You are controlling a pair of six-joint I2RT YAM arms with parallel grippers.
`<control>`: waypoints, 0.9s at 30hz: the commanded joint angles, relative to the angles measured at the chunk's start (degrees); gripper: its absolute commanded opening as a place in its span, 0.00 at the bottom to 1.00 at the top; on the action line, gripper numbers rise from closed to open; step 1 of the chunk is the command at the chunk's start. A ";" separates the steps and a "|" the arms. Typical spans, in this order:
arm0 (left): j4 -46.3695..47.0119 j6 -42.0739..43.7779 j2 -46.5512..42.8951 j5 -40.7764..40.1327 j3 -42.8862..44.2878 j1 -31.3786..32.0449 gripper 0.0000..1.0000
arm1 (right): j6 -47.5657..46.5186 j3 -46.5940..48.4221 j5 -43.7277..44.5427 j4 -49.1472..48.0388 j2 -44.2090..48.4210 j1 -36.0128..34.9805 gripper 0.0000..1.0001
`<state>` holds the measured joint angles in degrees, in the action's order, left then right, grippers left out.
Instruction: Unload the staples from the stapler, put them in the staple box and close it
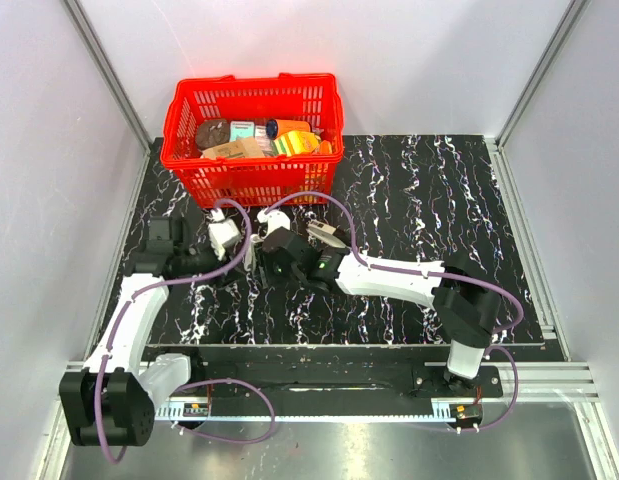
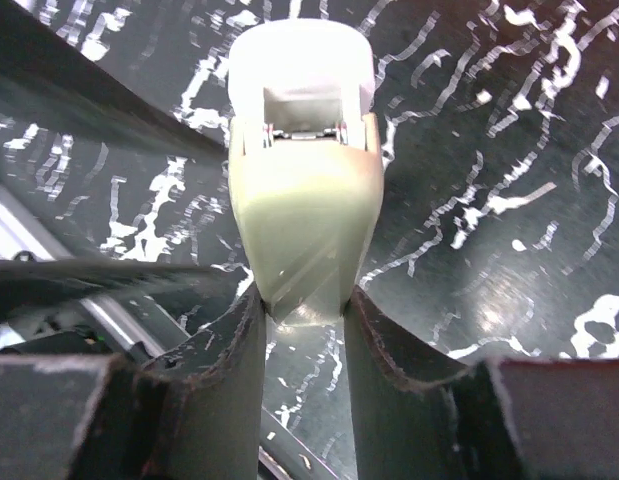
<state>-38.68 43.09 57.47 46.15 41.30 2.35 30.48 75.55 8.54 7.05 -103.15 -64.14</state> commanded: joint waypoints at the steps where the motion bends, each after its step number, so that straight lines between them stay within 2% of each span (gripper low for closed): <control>1: 2.79 -12.46 -0.70 13.08 8.26 -9.27 0.52 | 0.63 1.18 4.12 6.30 -0.55 0.42 0.00; 2: 3.69 -14.85 0.44 15.70 10.19 -12.25 0.55 | 0.72 1.53 4.12 7.70 -1.08 0.42 0.00; 4: 2.56 -18.11 4.12 20.28 13.96 -17.09 0.73 | 0.90 2.67 3.77 10.86 -2.31 0.42 0.00; 5: 1.51 -19.09 5.53 22.30 15.64 -19.12 0.78 | 0.98 3.20 3.51 11.92 -2.84 0.42 0.00; 6: 0.11 -19.18 7.02 23.71 17.22 -20.44 0.89 | 1.07 3.64 3.24 12.98 -3.28 0.42 0.00; 8: -0.96 -19.80 8.61 23.11 18.46 -21.68 0.98 | 1.25 5.04 3.07 15.52 -4.42 0.42 0.00; 11: 0.08 -19.62 8.01 20.92 17.16 -21.86 0.99 | 1.34 9.86 1.58 21.93 -7.84 0.42 0.00; 16: 8.34 -23.75 2.22 16.79 10.92 -21.95 0.99 | 1.78 22.87 -2.20 36.78 -15.92 0.24 0.00; 19: 12.21 -25.59 -0.51 15.29 8.72 -21.77 0.99 | 1.86 27.53 -2.99 40.58 -19.18 -0.20 0.00; 24: 16.17 -28.93 -0.26 13.62 7.13 -21.69 0.99 | 1.69 36.84 -4.32 49.01 -26.55 -0.46 0.00; 27: 18.45 -30.34 0.36 12.47 6.34 -21.60 0.99 | 0.55 41.95 -4.23 53.41 -31.83 -0.64 0.07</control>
<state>-26.92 16.14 57.49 60.80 48.93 -19.35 31.77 111.39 5.58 51.48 -129.43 -64.07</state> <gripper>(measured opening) 0.987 0.384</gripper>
